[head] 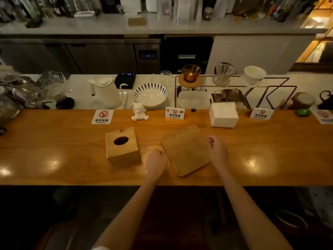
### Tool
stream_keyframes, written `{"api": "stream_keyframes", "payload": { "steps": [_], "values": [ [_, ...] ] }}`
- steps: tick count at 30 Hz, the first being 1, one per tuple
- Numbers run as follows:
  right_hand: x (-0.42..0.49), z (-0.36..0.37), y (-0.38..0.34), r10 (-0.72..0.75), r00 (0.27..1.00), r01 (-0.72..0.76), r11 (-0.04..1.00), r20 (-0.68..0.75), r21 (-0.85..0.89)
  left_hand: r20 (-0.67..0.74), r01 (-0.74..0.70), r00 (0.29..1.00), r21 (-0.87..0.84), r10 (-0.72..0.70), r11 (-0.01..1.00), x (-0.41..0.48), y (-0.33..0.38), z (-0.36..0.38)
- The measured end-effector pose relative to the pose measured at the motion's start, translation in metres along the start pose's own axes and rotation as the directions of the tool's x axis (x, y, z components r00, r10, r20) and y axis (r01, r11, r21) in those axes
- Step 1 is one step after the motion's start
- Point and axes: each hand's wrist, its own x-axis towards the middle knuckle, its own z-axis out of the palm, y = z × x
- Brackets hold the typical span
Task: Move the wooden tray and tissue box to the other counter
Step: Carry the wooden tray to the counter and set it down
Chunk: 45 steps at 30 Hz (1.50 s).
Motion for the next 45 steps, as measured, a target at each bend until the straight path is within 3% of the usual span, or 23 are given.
{"api": "stream_keyframes", "payload": {
  "steps": [9,19,27,32,35,37,41,43,45],
  "values": [
    [0.061,0.028,0.025,0.147,0.974,-0.093,0.953,0.171,-0.288,0.191,0.194,0.967,-0.121,-0.169,0.973,0.009,0.019,0.043],
    [0.055,0.038,0.031,0.204,0.956,-0.120,0.927,0.211,-0.356,0.247,0.312,0.933,-0.196,-0.261,0.930,0.000,0.016,0.050],
    [0.051,0.021,0.023,0.247,0.917,-0.217,0.968,0.313,-0.127,0.351,0.384,0.910,-0.514,-0.221,0.767,-0.004,0.008,0.030],
    [0.010,0.012,0.008,0.212,0.955,-0.211,0.977,0.210,-0.026,0.292,0.295,0.950,-0.725,-0.110,0.623,-0.019,0.000,0.016],
    [-0.033,-0.001,-0.005,0.172,0.980,-0.189,0.965,0.102,0.181,0.131,0.120,0.991,-0.728,-0.035,0.675,-0.026,-0.004,-0.001],
    [-0.059,-0.014,-0.012,0.145,0.985,-0.169,0.914,0.092,0.368,0.127,0.077,0.992,-0.739,0.026,0.669,-0.033,-0.009,-0.022],
    [-0.081,-0.038,-0.013,0.230,0.932,-0.362,0.668,0.281,0.650,0.226,0.074,0.964,-0.733,0.140,0.676,-0.051,-0.029,-0.059],
    [-0.083,-0.052,-0.011,0.191,0.910,-0.383,0.723,0.367,0.574,0.286,0.071,0.940,-0.700,0.188,0.710,-0.063,-0.033,-0.068],
    [-0.089,-0.062,-0.010,0.118,0.914,-0.308,0.826,0.388,0.473,0.346,0.082,0.916,-0.657,0.203,0.750,-0.074,-0.034,-0.073]
  ]
}}
